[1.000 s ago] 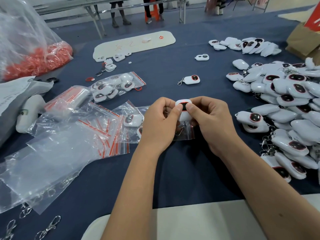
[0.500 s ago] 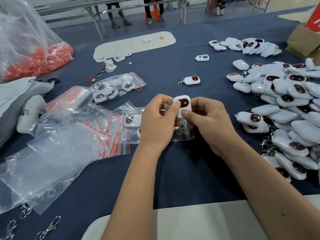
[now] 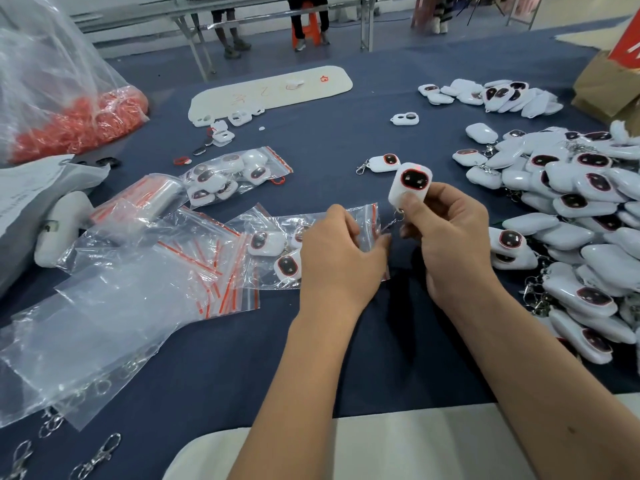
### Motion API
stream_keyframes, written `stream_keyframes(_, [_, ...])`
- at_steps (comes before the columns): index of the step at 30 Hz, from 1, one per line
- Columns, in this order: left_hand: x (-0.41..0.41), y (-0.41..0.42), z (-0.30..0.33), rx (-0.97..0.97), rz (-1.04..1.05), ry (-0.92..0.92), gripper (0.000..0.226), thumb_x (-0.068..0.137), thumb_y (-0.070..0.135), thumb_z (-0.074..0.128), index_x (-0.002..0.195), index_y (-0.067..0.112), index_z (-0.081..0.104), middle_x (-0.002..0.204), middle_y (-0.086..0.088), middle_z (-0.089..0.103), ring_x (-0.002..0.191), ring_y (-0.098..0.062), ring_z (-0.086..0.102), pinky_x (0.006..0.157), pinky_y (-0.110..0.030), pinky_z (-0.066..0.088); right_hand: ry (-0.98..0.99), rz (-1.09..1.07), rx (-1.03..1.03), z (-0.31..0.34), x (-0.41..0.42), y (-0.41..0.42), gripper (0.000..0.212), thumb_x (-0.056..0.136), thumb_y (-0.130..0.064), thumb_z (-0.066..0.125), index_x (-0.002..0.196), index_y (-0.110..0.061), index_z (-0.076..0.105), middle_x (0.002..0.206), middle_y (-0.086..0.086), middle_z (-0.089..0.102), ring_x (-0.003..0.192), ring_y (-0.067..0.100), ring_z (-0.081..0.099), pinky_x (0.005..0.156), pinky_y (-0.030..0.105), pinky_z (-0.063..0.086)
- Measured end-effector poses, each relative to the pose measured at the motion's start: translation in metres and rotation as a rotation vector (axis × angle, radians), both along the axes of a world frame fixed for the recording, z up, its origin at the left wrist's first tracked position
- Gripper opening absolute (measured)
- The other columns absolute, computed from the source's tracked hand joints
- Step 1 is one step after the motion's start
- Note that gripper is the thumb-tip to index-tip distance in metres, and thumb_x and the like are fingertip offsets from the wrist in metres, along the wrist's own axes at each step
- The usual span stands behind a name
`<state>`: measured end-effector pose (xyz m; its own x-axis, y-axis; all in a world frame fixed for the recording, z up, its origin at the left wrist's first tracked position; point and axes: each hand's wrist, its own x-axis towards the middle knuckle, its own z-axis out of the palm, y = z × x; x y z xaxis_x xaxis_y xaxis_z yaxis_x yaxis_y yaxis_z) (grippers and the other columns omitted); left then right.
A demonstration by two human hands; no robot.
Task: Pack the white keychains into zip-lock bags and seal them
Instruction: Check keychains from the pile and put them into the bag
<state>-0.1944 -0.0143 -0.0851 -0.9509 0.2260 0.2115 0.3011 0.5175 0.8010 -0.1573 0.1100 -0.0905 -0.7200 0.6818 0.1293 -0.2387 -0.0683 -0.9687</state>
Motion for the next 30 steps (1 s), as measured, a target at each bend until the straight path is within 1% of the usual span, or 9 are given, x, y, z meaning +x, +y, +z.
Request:
stream_keyframes(2, [0.003, 0.002, 0.0, -0.057, 0.0, 0.023, 0.04, 0.079, 0.036, 0.085, 0.082, 0.017, 0.051, 0.074, 0.001, 0.06, 0.072, -0.021, 0.058, 0.065, -0.035, 0.048, 0.029, -0.009, -0.065, 0.001, -0.001, 0.0, 0.007, 0.099, -0.015, 0.071, 0.093, -0.016, 0.072, 0.077, -0.004, 0.072, 0.071, 0.013, 0.063, 0.066, 0.025, 0.054])
stream_keyframes(5, [0.007, 0.004, 0.002, -0.086, 0.028, 0.061, 0.023, 0.087, 0.024, 0.074, 0.082, 0.014, 0.054, 0.075, -0.001, 0.062, 0.074, -0.023, 0.059, 0.07, -0.042, 0.051, 0.043, 0.011, -0.105, 0.001, -0.002, 0.0, 0.01, 0.105, -0.021, 0.063, 0.1, -0.013, 0.068, 0.086, 0.003, 0.078, 0.077, 0.017, 0.073, 0.068, 0.026, 0.058])
stream_keyframes(11, [0.006, 0.001, 0.005, 0.058, 0.109, -0.017, 0.011, 0.084, 0.009, 0.065, 0.075, 0.013, 0.061, 0.068, 0.003, 0.062, 0.071, -0.018, 0.06, 0.06, -0.019, 0.043, -0.091, 0.09, 0.088, -0.003, 0.0, -0.002, 0.013, 0.104, -0.028, 0.066, 0.109, -0.018, 0.061, 0.074, 0.004, 0.077, 0.052, 0.01, 0.058, 0.051, 0.019, 0.047])
stream_keyframes(14, [0.006, 0.002, 0.006, 0.161, 0.162, 0.009, 0.018, 0.087, 0.016, 0.069, 0.072, 0.011, 0.061, 0.064, 0.001, 0.064, 0.065, -0.017, 0.059, 0.059, -0.023, 0.042, -0.156, 0.085, 0.308, -0.002, 0.001, -0.006, 0.012, 0.101, -0.016, 0.063, 0.098, -0.019, 0.075, 0.076, -0.006, 0.077, 0.06, 0.003, 0.065, 0.058, 0.018, 0.05])
stream_keyframes(19, [0.008, 0.001, 0.009, 0.137, 0.202, 0.125, 0.015, 0.083, 0.007, 0.063, 0.07, 0.013, 0.058, 0.059, 0.004, 0.057, 0.066, -0.014, 0.055, 0.06, -0.026, 0.042, -0.264, -0.036, 0.463, 0.003, 0.002, -0.009, 0.014, 0.097, -0.019, 0.067, 0.093, -0.021, 0.081, 0.08, -0.011, 0.077, 0.078, 0.006, 0.073, 0.078, 0.032, 0.06])
stream_keyframes(22, [0.009, 0.001, 0.01, 0.115, 0.178, 0.193, 0.014, 0.085, 0.008, 0.063, 0.072, 0.013, 0.058, 0.061, 0.005, 0.059, 0.064, -0.016, 0.057, 0.063, -0.034, 0.045, -0.271, -0.009, 0.534, 0.004, 0.004, -0.01, 0.01, 0.093, -0.02, 0.071, 0.089, -0.021, 0.08, 0.075, -0.009, 0.075, 0.073, 0.007, 0.07, 0.073, 0.028, 0.057])
stream_keyframes(25, [0.01, 0.003, 0.01, 0.07, 0.133, 0.24, 0.018, 0.089, 0.014, 0.065, 0.072, 0.012, 0.057, 0.063, 0.004, 0.06, 0.065, -0.02, 0.056, 0.063, -0.04, 0.045, -0.202, 0.003, 0.513, 0.004, 0.005, -0.014, 0.009, 0.092, -0.025, 0.078, 0.098, -0.02, 0.073, 0.075, -0.004, 0.072, 0.067, 0.009, 0.066, 0.066, 0.022, 0.051])
stream_keyframes(28, [0.01, 0.003, 0.009, 0.071, 0.125, 0.24, 0.019, 0.09, 0.015, 0.064, 0.072, 0.013, 0.058, 0.062, 0.003, 0.06, 0.065, -0.021, 0.057, 0.062, -0.043, 0.046, -0.111, 0.038, 0.484, 0.007, 0.006, -0.012, 0.004, 0.094, -0.013, 0.076, 0.094, -0.017, 0.076, 0.082, -0.009, 0.076, 0.074, 0.005, 0.07, 0.071, 0.019, 0.052])
stream_keyframes(30, [0.011, 0.002, 0.01, 0.109, 0.119, 0.246, 0.016, 0.088, 0.011, 0.065, 0.072, 0.011, 0.059, 0.063, 0.003, 0.06, 0.065, -0.021, 0.058, 0.064, -0.044, 0.047, -0.124, 0.107, 0.539, 0.006, 0.007, -0.012, 0.013, 0.094, -0.006, 0.073, 0.095, -0.016, 0.08, 0.085, -0.011, 0.078, 0.08, 0.004, 0.073, 0.075, 0.021, 0.055])
